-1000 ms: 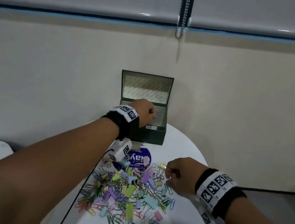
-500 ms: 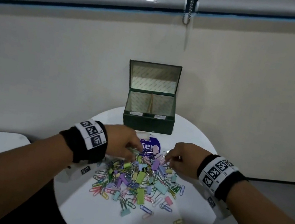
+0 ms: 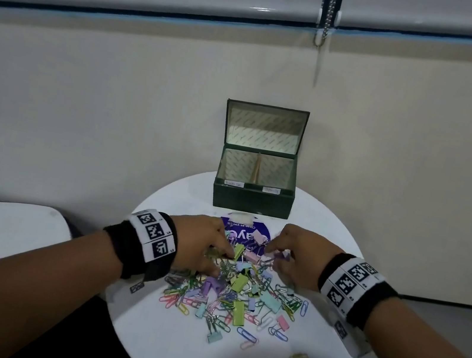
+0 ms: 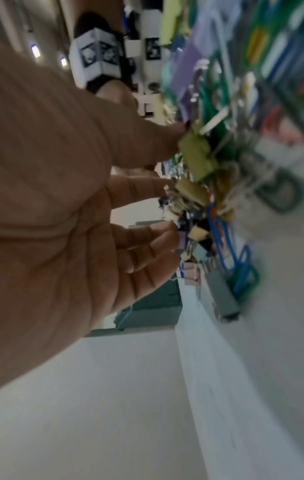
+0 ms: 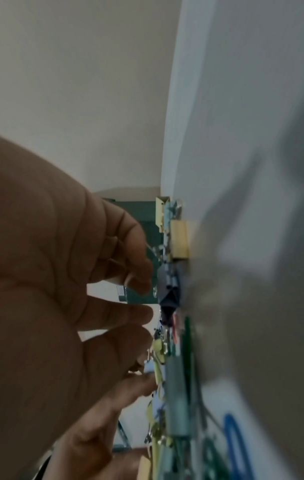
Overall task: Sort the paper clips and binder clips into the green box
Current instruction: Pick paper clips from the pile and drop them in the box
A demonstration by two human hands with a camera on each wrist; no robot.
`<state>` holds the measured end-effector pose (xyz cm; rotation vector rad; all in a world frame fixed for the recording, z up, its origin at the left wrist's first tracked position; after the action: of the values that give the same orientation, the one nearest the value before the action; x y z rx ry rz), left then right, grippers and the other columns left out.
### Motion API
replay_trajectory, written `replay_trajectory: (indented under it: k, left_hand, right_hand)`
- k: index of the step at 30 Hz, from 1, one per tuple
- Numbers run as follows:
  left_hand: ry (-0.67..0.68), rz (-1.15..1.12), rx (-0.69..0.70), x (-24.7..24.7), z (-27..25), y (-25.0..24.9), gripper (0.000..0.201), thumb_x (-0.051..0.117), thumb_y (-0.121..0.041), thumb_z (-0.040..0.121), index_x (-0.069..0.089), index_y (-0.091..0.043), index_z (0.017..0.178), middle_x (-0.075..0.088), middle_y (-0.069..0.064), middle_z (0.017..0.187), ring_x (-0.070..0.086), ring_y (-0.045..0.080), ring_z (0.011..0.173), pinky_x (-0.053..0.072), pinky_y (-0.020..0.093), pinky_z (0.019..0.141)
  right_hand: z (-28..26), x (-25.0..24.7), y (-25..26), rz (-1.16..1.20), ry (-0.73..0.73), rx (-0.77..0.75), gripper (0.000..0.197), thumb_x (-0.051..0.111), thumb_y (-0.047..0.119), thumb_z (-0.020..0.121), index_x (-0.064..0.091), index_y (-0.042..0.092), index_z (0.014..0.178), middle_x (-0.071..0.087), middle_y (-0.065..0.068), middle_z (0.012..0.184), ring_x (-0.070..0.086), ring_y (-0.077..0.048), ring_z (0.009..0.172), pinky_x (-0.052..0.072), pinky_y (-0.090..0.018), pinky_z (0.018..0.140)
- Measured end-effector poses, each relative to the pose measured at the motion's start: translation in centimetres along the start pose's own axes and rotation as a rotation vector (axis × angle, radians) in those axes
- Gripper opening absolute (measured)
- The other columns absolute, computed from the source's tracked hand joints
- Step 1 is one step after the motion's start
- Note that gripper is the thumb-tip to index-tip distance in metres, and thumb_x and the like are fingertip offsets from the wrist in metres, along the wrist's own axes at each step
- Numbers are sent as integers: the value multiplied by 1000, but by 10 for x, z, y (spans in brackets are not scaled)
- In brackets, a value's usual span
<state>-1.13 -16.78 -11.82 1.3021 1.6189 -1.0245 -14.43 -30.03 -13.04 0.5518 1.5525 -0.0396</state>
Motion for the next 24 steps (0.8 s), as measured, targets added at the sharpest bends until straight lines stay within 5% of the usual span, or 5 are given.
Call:
replay_trajectory:
  k: [8,14,17,24]
  left_hand:
    - [-98,23,-50,-19,3,11,16,65,-32,89,72,-36,103,53,-6,110,56,15,103,50,36,91]
    - [-15,137,14,-10,5,-10,30,66,-36,90,69,-35,119,56,-2,116,52,18,110,49,36,92]
    - [6,173,2,-8,6,-7,33,65,-28,88,69,-35,120,55,-1,117,53,21,112,49,38,94]
    - [-46,75,54,-12,11,-22,27,69,-39,87,71,-35,113,53,-6,109,52,15,104,49,35,90]
  right_hand:
    - [2,-2,11,-54,-10,-27,22,65,37,90,68,37,112,55,11,105,54,-9,92,47,-24,80]
    - [3,0,17,-99,19,-26,22,64,29,90,70,33,111,54,8,103,56,-14,97,53,-30,82]
    - [3,-2,18,-102,6,-25,29,62,29,91,68,33,119,56,7,109,55,-14,101,51,-29,85]
    - [1,0,30,-91,93,-64,25,62,29,93,70,28,117,58,6,115,55,-13,105,51,-28,88]
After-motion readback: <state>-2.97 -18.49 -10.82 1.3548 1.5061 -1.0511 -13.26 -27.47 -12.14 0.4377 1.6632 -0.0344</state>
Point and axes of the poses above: each hand's wrist, its own z-axis towards the middle knuckle, its own x-axis out of the palm, y = z × x, the point moved 7 cm from there along z, towards the middle knuckle
